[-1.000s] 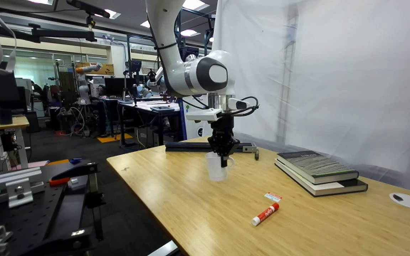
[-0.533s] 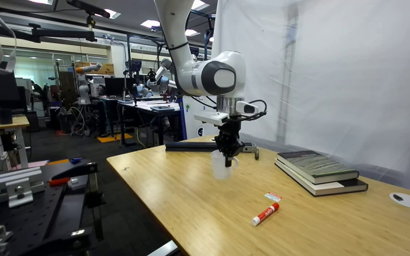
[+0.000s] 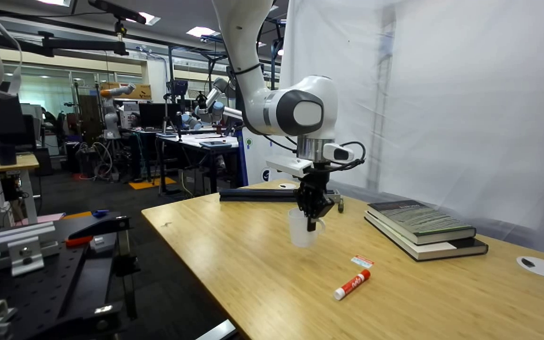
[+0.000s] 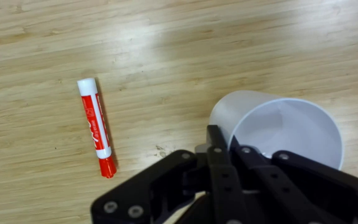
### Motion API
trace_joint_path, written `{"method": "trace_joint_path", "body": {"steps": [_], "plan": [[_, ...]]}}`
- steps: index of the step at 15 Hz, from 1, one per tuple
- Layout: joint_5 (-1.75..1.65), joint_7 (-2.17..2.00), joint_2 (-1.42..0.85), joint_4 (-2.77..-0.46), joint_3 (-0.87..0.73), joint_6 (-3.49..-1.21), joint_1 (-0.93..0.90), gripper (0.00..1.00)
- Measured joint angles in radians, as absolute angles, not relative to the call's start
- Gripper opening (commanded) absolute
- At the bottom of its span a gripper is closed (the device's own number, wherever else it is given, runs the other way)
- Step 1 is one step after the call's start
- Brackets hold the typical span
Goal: Move the white mug to the right side of the table
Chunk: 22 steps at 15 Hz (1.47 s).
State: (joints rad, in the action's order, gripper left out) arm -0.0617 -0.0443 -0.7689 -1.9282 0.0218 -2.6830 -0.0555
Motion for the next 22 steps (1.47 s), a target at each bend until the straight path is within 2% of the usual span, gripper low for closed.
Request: {"method": "trace_joint_path", "body": {"steps": [22], "plan": [[-0.054,-0.044,-0.799,-1.928,0.014,-2.683,0.022,0.01]]}}
